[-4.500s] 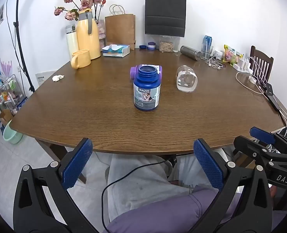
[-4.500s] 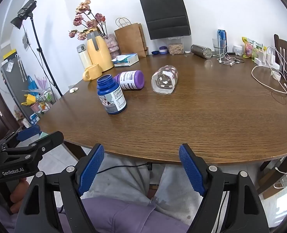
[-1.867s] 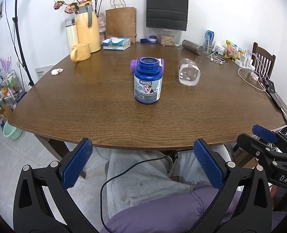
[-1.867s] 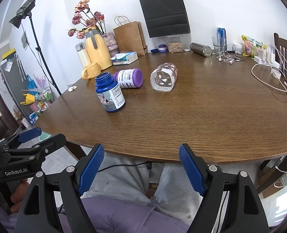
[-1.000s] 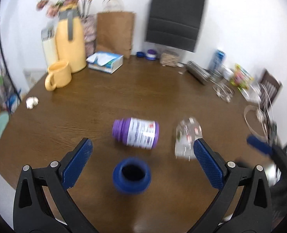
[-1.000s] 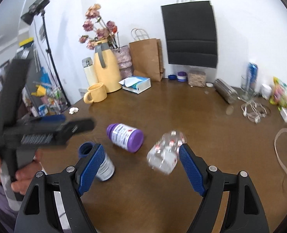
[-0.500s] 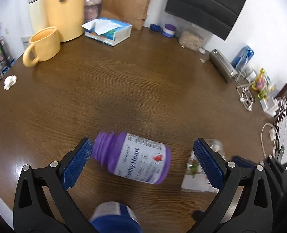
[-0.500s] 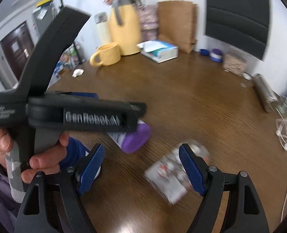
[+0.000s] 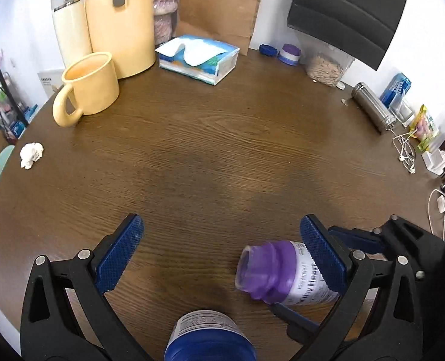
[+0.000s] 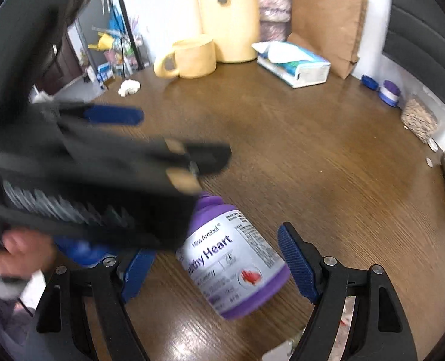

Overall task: Flip cup upright
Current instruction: 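Close the right tool on the purple bottle and lift it, then close the left tool on the purple bottle while the right tool holds it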

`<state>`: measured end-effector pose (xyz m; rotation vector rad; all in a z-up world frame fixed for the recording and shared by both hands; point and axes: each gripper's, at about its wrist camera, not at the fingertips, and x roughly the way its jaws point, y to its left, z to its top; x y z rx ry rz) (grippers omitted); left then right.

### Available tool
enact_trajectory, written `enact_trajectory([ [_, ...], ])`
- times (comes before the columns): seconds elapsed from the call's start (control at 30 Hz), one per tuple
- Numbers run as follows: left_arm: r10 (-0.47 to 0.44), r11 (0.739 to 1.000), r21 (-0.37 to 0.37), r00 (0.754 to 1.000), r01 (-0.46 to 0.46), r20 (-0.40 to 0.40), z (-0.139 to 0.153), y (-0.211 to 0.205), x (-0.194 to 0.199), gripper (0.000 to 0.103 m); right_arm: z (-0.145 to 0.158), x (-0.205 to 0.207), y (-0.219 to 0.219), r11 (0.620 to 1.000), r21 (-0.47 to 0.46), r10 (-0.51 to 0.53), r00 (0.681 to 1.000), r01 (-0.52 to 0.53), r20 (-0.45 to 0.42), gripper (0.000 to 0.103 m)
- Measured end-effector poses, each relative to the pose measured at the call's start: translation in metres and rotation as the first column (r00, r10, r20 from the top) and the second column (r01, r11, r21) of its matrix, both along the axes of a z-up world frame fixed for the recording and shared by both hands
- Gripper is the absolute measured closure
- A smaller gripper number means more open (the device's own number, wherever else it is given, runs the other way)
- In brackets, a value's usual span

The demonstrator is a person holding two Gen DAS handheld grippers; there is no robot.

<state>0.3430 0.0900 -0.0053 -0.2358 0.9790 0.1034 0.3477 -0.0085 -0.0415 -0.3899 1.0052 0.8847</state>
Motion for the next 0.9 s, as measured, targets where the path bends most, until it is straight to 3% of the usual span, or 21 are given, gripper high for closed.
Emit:
enact_trajectory([
  [0.1, 0.007, 0.999, 0.042, 1.0, -0.007, 0.014, 0.002, 0.008, 0.003, 0.0, -0.01, 0.008, 0.01, 1.0, -0.023, -0.002, 1.0, 0.002, -0.013, 0.02],
  [0.2, 0.015, 0.997, 0.078, 1.0, -0.016, 0.01, 0.006, 0.009, 0.008, 0.0, -0.014, 0.023, 0.005, 0.997, -0.018, -0.081, 0.996, 0.08, -0.031, 0.035],
  [0.3, -0.014, 0.999, 0.053, 1.0, 0.013, 0.02, 0.015, 0.006, 0.015, 0.0, -0.015, 0.048, -0.02, 0.97, -0.022, -0.243, 0.969, 0.243, -0.03, 0.036],
  [0.37, -0.027, 1.0, 0.005, 1.0, 0.027, 0.009, 0.026, 0.005, 0.021, 0.0, -0.019, 0.066, -0.045, 0.939, 0.009, -0.342, 0.937, 0.343, -0.077, 0.036],
  [0.43, -0.037, 0.999, -0.028, 0.999, 0.037, 0.006, 0.04, -0.001, 0.031, 0.0, -0.02, 0.077, -0.067, 0.913, 0.066, -0.392, 0.91, 0.403, -0.136, 0.036],
  [0.5, -0.055, 0.998, -0.002, 0.998, 0.055, 0.012, 0.048, -0.012, 0.039, 0.0, -0.018, 0.085, -0.085, 0.885, 0.11, -0.431, 0.887, 0.452, -0.167, 0.036],
  [0.6, -0.218, 0.971, 0.116, 0.972, 0.207, 0.085, 0.049, -0.053, 0.066, 0.0, -0.016, 0.089, -0.103, 0.858, 0.162, -0.458, 0.869, 0.488, -0.189, 0.036],
  [0.7, -0.314, 0.941, 0.171, 0.942, 0.293, 0.119, 0.033, -0.082, 0.082, 0.0, -0.013, 0.083, -0.106, 0.849, 0.176, -0.466, 0.863, 0.498, -0.195, 0.036],
  [0.8, -0.356, 0.931, 0.122, 0.931, 0.345, 0.085, 0.016, -0.091, 0.084, 0.0, -0.005, 0.075, -0.112, 0.842, 0.206, -0.471, 0.865, 0.499, -0.174, 0.036],
  [0.9, -0.304, 0.952, 0.044, 0.951, 0.302, 0.064, 0.013, -0.085, 0.075, 0.0, 0.003, 0.066, -0.112, 0.833, 0.245, -0.48, 0.868, 0.496, -0.128, 0.036],
])
